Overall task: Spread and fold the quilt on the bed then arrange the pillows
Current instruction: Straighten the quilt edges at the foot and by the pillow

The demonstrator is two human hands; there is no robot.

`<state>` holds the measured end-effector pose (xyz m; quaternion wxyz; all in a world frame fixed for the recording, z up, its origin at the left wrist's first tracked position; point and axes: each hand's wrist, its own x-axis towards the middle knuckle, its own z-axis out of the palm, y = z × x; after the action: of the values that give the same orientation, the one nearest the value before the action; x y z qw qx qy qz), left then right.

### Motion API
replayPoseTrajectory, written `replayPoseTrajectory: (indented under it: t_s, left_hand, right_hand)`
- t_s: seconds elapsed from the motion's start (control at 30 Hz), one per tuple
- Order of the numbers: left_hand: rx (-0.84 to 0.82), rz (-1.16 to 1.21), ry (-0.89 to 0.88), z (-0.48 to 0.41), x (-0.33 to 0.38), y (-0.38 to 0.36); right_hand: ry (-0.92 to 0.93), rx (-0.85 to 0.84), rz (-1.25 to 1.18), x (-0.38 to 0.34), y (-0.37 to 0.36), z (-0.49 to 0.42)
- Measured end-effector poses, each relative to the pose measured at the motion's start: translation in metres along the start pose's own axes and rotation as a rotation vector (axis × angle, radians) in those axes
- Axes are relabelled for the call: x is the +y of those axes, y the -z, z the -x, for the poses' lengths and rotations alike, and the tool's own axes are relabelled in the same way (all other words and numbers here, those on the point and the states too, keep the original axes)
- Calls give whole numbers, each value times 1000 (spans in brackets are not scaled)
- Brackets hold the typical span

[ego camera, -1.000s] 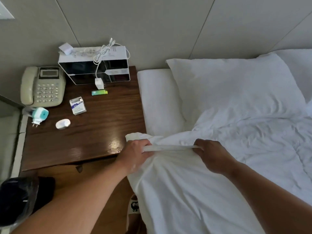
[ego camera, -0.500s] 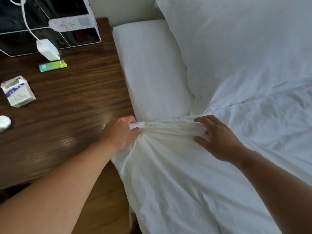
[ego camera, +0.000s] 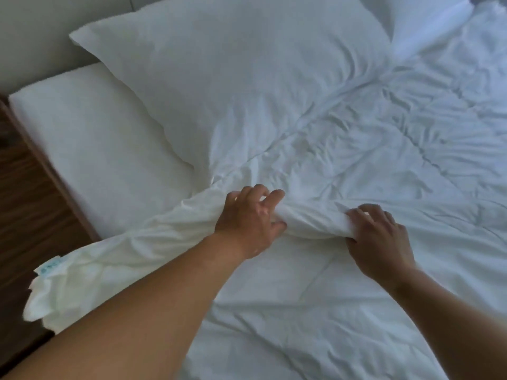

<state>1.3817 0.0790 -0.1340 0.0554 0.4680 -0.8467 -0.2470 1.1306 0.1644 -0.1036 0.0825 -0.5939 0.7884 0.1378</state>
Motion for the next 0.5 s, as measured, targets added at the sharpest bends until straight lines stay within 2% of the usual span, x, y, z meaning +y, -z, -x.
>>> replayPoseTrajectory:
  t_s: [0.1,0.17,0.3,0.4,0.5]
  left_hand:
    - [-63,-67,-56,-27,14,-7]
    - [-5,-8,-28,-35,9,-4]
    - [152,111,102,-60,-13,20]
    - [129,178,216,-89,-33,31]
    - [97,187,301,-109,-59,20]
  right_hand:
    - [-32,-23,-61,18,1,-5]
    - [-11,-14,-15,19,18,-26]
    - [69,99,43,-7,84,-102]
    - [116,127,107,-38,119,-164]
    - [74,169,94,-67,98,-205]
